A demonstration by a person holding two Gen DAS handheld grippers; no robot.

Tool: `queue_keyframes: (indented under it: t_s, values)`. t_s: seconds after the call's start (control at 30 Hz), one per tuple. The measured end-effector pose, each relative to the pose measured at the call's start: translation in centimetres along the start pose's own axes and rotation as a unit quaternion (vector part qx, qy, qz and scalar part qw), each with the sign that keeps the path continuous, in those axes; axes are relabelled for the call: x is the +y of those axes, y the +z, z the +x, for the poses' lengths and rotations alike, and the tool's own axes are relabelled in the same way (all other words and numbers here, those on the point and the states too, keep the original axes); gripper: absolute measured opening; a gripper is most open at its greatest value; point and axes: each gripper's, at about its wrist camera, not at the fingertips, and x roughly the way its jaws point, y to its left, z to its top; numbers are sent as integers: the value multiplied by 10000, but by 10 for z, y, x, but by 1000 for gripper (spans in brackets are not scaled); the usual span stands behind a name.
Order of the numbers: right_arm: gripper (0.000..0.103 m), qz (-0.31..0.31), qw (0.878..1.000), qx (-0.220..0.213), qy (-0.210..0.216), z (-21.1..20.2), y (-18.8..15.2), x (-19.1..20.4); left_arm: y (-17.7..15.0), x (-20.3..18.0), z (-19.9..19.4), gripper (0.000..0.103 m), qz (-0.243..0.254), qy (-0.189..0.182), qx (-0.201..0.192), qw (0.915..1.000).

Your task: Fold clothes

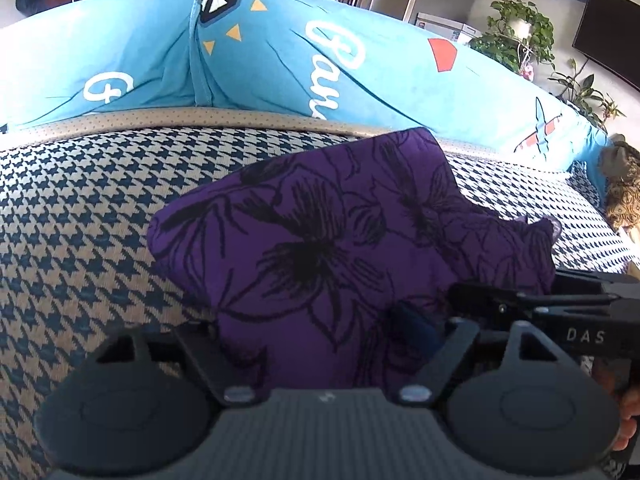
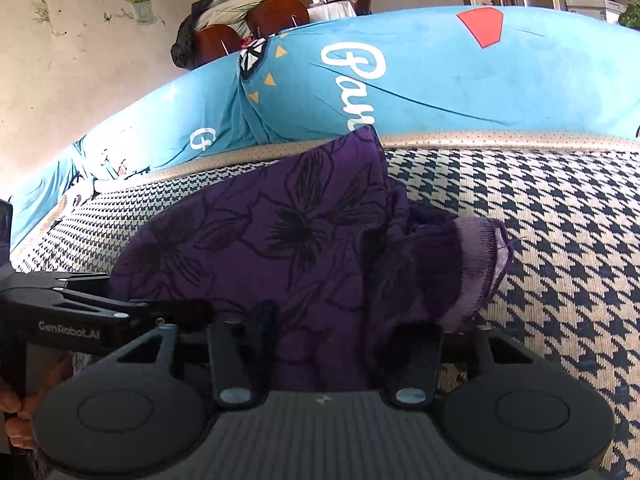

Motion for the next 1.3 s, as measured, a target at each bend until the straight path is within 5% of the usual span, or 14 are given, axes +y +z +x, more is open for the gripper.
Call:
queue_keyframes:
  t_s: [0.13, 0.23, 0.33, 0.43, 0.6, 0.77, 1.3]
  values:
    - [58, 75, 9999, 58, -54, 1, 1, -2, 0, 3, 2, 79, -27, -19, 28, 10000]
    - [74, 189, 9995, 119, -225, 3, 0, -5, 0, 5, 8, 98, -109, -34, 128, 9999]
    - [82, 333, 9990, 154, -244, 6, -1, -9, -2, 5, 12, 101, -158, -40, 149, 9998]
    - [79, 348, 9992, 113, -169, 7, -2, -10, -3, 1, 11, 91, -64, -7, 66, 10000]
    - [46, 238, 9997, -11, -58, 5, 0, -5, -1, -3, 3, 67, -42, 49, -80, 9999]
    - [37, -61, 9997, -139, -174, -1, 3, 9, 2, -15, -10, 43, 260, 317, -330, 9986]
    - [36, -529, 9967, -547, -269, -19, 18, 53, 7, -18, -54, 35, 377, 821, -784, 9928]
